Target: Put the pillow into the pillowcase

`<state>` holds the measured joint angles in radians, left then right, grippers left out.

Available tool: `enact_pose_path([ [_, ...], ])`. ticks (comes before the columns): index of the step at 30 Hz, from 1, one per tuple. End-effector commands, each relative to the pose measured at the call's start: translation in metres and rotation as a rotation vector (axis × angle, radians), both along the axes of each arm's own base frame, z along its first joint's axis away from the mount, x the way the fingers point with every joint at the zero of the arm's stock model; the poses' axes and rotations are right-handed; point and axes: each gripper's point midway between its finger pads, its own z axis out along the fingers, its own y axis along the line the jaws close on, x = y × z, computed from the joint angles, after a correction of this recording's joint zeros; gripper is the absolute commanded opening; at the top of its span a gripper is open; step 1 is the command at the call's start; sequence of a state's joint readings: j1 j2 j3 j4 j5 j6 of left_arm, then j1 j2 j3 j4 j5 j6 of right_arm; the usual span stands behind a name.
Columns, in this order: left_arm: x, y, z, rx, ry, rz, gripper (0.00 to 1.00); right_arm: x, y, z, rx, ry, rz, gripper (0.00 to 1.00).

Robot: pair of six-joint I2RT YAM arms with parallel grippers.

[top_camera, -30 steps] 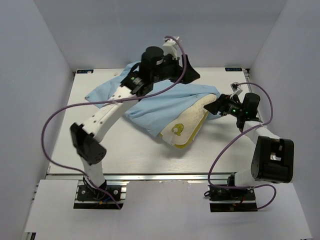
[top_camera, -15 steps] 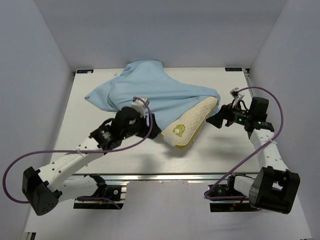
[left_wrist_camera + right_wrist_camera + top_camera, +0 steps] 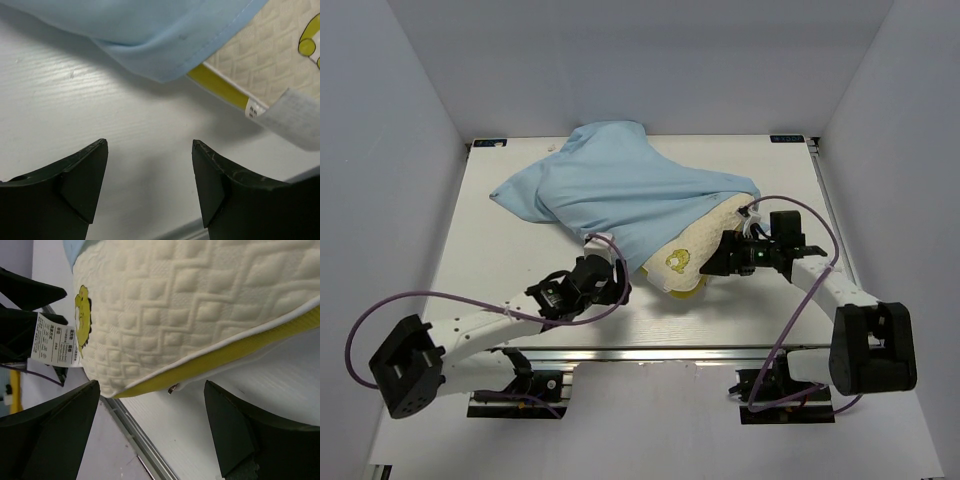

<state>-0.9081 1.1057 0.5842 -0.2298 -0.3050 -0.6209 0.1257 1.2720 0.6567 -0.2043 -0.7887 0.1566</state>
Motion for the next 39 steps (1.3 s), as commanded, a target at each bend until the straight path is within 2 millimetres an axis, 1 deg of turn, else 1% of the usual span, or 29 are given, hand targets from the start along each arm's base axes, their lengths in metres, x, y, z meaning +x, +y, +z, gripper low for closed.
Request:
enact_pose_path([
  [1,0.026,-0.023,0.018,-0.061,-0.134,0.045,0.78,0.009,0.01,0.009,0.082,0.03,-0.012,0.89],
  [2,0.028,-0.026,0.016,-0.054,-0.141,0.049,0.78,0.01,0.012,0.006,0.093,0.045,-0.009,0.89],
  [3,0.032,-0.026,0.003,-0.005,-0.132,0.059,0.78,0.01,0.014,0.008,0.109,0.056,0.0,0.89],
  [5,0.042,-0.038,0.008,-0.013,-0.158,0.07,0.78,0.011,0.016,0.006,0.124,0.082,0.003,0.9],
  [6,0.046,-0.04,0.004,0.001,-0.158,0.079,0.78,0.012,0.018,0.01,0.14,0.084,0.013,0.89],
  [7,0.049,-0.04,-0.007,0.037,-0.148,0.092,0.77,0.013,0.019,0.011,0.147,0.089,0.016,0.89],
  [8,0.054,-0.043,-0.006,0.039,-0.154,0.108,0.76,0.013,0.02,0.013,0.159,0.098,0.016,0.89],
  [10,0.061,-0.038,-0.015,0.085,-0.162,0.152,0.71,0.015,0.022,0.02,0.178,0.085,0.028,0.89],
  [12,0.068,-0.036,-0.014,0.094,-0.18,0.196,0.68,0.016,0.023,0.025,0.189,0.07,0.033,0.89],
  [16,0.08,-0.03,-0.011,0.126,-0.222,0.266,0.47,0.013,0.024,0.024,0.194,0.08,0.039,0.89],
  [17,0.082,-0.029,-0.013,0.14,-0.225,0.276,0.36,0.012,0.024,0.024,0.194,0.082,0.042,0.89],
  [19,0.085,-0.032,-0.012,0.146,-0.225,0.278,0.27,0.009,0.024,0.021,0.192,0.088,0.044,0.88],
  [20,0.085,-0.034,-0.014,0.148,-0.217,0.269,0.16,0.008,0.025,0.02,0.189,0.091,0.045,0.88],
  [23,0.083,-0.041,-0.01,0.133,-0.204,0.239,0.05,0.007,0.031,0.016,0.168,0.097,0.064,0.84],
  [24,0.08,-0.046,-0.002,0.101,-0.199,0.21,0.0,0.006,0.034,0.014,0.162,0.099,0.073,0.81],
  [25,0.078,-0.052,0.006,0.079,-0.203,0.186,0.0,0.005,0.038,0.014,0.16,0.098,0.095,0.78],
  [26,0.075,-0.056,0.014,0.068,-0.216,0.155,0.0,0.007,0.041,0.013,0.165,0.112,0.107,0.71],
  [27,0.072,-0.061,0.031,0.032,-0.23,0.129,0.0,0.008,0.045,0.014,0.175,0.119,0.122,0.66],
  [28,0.07,-0.068,0.045,0.006,-0.244,0.104,0.0,0.01,0.047,0.008,0.176,0.153,0.119,0.57],
  [29,0.068,-0.071,0.057,-0.005,-0.258,0.077,0.0,0.016,0.048,0.011,0.187,0.147,0.119,0.51],
  [30,0.059,-0.075,0.071,-0.023,-0.255,0.03,0.0,0.024,0.051,0.019,0.197,0.132,0.122,0.47],
  [31,0.055,-0.079,0.083,-0.042,-0.264,0.004,0.0,0.031,0.051,0.019,0.2,0.135,0.115,0.43],
  [32,0.053,-0.085,0.103,-0.065,-0.286,-0.028,0.0,0.04,0.054,0.029,0.224,0.113,0.106,0.34],
  [33,0.043,-0.087,0.118,-0.084,-0.282,-0.074,0.0,0.051,0.053,0.039,0.246,0.087,0.091,0.3],
  [34,0.041,-0.092,0.144,-0.116,-0.308,-0.097,0.0,0.058,0.052,0.052,0.276,0.095,0.058,0.26],
  [36,0.029,-0.089,0.169,-0.137,-0.307,-0.144,0.0,0.081,0.044,0.076,0.313,-0.019,0.002,0.25],
  [37,0.026,-0.087,0.183,-0.151,-0.316,-0.155,0.0,0.088,0.04,0.091,0.333,-0.061,-0.023,0.25],
  [38,0.024,-0.088,0.206,-0.179,-0.34,-0.167,0.0,0.092,0.037,0.101,0.371,-0.042,-0.063,0.24],
  [39,0.02,-0.084,0.213,-0.176,-0.337,-0.181,0.0,0.103,0.03,0.118,0.402,-0.112,-0.083,0.24],
])
